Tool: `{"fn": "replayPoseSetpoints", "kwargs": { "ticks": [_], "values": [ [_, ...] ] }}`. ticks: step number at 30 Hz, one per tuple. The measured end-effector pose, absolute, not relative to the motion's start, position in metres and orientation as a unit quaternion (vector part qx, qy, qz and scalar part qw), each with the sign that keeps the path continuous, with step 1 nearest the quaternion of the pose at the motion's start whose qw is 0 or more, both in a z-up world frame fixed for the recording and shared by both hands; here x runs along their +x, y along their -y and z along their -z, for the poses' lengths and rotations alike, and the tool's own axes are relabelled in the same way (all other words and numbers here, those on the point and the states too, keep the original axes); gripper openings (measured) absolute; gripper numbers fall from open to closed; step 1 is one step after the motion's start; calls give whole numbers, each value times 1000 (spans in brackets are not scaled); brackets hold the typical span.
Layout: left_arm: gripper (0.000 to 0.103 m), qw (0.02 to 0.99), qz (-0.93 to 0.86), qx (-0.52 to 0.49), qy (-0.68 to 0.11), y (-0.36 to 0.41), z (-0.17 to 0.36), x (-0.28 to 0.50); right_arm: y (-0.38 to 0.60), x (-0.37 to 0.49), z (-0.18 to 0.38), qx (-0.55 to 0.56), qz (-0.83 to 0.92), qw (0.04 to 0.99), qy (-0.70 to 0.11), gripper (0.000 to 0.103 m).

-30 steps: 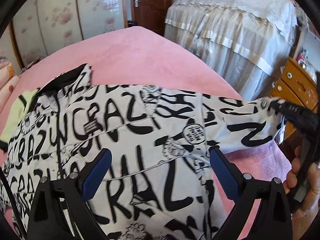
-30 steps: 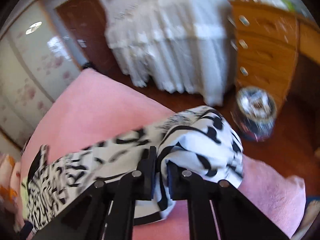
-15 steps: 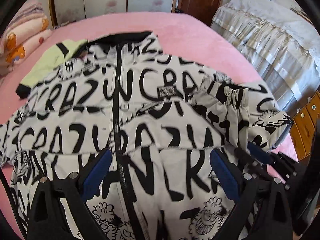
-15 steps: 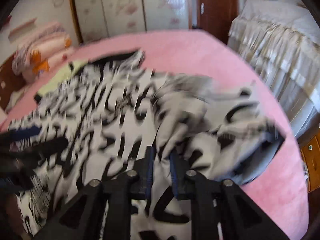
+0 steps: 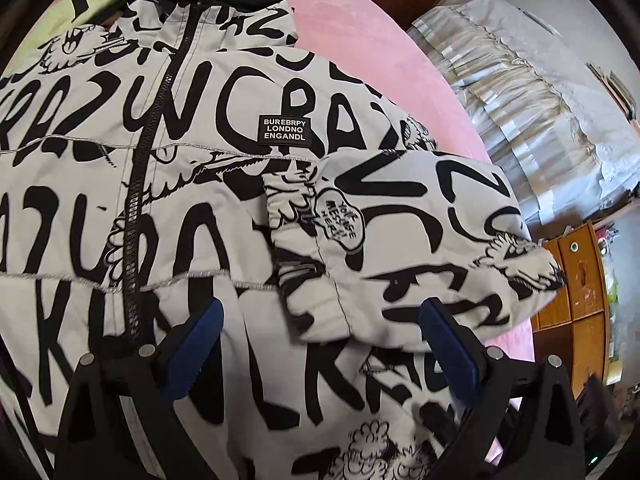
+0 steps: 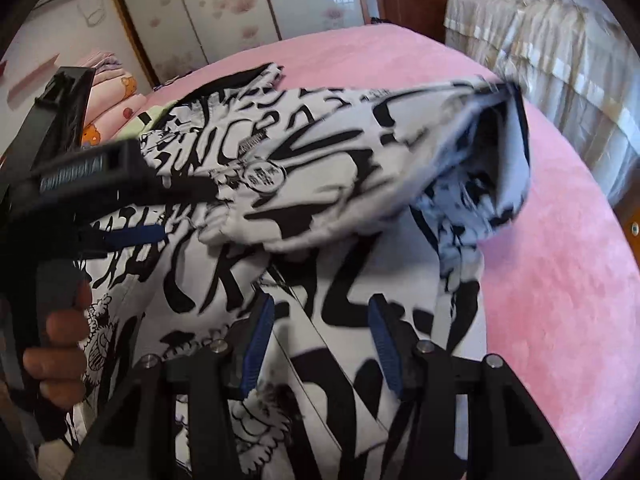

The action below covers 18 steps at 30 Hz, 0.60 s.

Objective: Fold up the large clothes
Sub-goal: 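Carry the held sleeve across the jacket front toward the left tool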

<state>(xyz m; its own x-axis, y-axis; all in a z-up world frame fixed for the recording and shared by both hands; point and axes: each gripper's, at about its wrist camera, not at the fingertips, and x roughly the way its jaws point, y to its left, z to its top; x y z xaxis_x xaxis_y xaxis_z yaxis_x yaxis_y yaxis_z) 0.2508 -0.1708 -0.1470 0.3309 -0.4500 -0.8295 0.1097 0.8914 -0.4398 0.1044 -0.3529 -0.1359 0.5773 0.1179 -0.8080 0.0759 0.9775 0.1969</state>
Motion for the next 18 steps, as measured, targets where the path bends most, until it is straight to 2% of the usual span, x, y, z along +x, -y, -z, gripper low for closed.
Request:
{"fn": "replayPoseSetpoints", "kwargs": {
  "ticks": [2, 4, 11, 12, 13, 15, 16, 18],
  "values": [
    [94, 790, 184, -168, -561, 175, 156, 262, 356, 100, 142, 116, -13, 880, -461, 49],
    [82, 773, 202, -182, -574, 182, 166, 272, 355, 96, 144, 114, -13, 881, -458, 49],
    [81, 778, 192, -124, -585, 215, 190, 281, 353, 98, 148, 110, -14, 881, -461, 49],
    [76, 782, 190, -110, -584, 222, 189, 282, 354, 98, 149, 112, -15, 880, -461, 49],
    [52, 783, 191, -96, -583, 229, 188, 283, 355, 97, 149, 114, -15, 880, -460, 49],
    [28, 782, 195, -74, -587, 239, 183, 287, 356, 98, 150, 117, -13, 880, -461, 49],
    [23, 781, 202, -74, -586, 242, 178, 287, 356, 99, 150, 118, -13, 879, -461, 49],
    [20, 787, 210, -72, -576, 247, 160, 288, 357, 99, 149, 118, -11, 879, -462, 49]
  ]
}}
